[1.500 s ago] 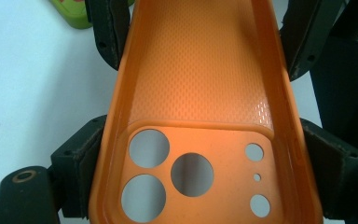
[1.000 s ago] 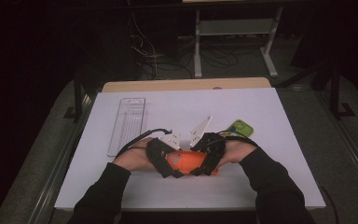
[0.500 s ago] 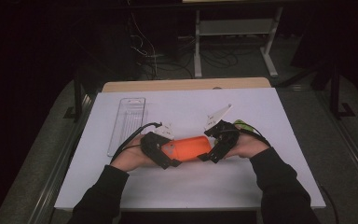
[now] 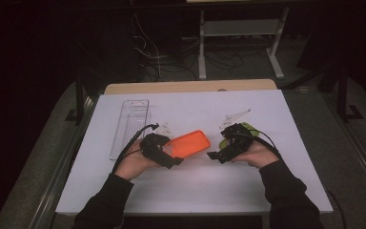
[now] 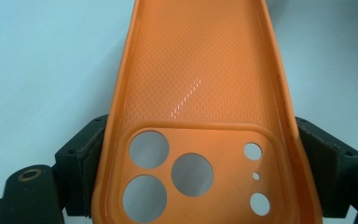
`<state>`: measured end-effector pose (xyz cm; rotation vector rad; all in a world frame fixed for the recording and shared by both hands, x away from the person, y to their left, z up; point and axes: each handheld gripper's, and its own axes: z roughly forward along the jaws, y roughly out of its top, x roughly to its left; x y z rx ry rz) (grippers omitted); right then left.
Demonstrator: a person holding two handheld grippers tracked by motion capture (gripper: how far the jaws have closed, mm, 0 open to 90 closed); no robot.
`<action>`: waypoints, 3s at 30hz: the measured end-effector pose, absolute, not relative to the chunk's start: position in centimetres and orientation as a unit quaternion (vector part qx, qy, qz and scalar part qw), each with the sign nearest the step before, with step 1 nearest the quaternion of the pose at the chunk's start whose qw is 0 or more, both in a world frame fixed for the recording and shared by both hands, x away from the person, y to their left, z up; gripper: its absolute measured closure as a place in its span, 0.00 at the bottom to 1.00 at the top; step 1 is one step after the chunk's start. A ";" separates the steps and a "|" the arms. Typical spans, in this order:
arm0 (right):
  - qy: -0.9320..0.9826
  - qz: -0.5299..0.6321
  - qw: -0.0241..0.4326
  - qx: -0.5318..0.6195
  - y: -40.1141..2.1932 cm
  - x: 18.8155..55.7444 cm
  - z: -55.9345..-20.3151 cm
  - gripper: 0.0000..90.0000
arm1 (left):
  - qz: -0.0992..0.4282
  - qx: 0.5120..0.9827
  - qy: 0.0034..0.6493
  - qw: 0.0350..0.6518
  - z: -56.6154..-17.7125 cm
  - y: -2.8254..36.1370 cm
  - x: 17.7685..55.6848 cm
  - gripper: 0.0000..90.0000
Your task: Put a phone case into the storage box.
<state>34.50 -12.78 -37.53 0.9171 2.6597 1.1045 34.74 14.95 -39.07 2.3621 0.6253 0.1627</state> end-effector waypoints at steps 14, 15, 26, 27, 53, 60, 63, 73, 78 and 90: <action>0.831 0.393 0.101 0.382 -11.5 33.4 -41.1 0.00 | 0.079 0.897 0.265 0.346 -38.5 15.3 34.7 0.17; 0.829 0.395 0.106 0.381 -11.5 33.5 -41.3 0.00 | 0.080 0.896 0.265 0.346 -38.5 15.3 34.7 0.17; 0.839 0.382 0.124 0.367 -10.6 33.6 -41.9 0.00 | 0.075 0.893 0.271 0.351 -38.4 15.5 34.7 0.17; 0.840 0.379 0.130 0.365 -10.6 33.5 -41.9 0.00 | 0.076 0.893 0.271 0.351 -38.4 15.5 34.7 0.17; 0.866 0.320 0.289 0.254 -9.4 32.1 -41.4 0.00 | 0.067 0.896 0.266 0.350 -38.5 15.4 34.7 0.17; 0.868 0.303 0.326 0.221 -9.0 31.7 -41.6 0.00 | 0.067 0.896 0.263 0.351 -38.5 15.3 34.7 0.17; 0.868 0.297 0.338 0.209 -8.9 31.5 -41.7 0.00 | 0.068 0.897 0.260 0.350 -38.5 15.3 34.8 0.17; 0.865 0.270 0.393 0.155 -8.3 30.9 -41.7 0.00 | 0.068 0.899 0.256 0.350 -38.6 15.2 34.8 0.17; 0.862 0.252 0.424 0.118 -7.9 30.5 -41.7 0.00 | 0.065 0.892 0.265 0.360 -38.8 15.0 34.7 0.17; 0.846 0.213 0.488 0.044 -6.9 29.6 -42.1 0.00 | 0.060 0.900 0.260 0.346 -38.7 15.1 34.7 0.17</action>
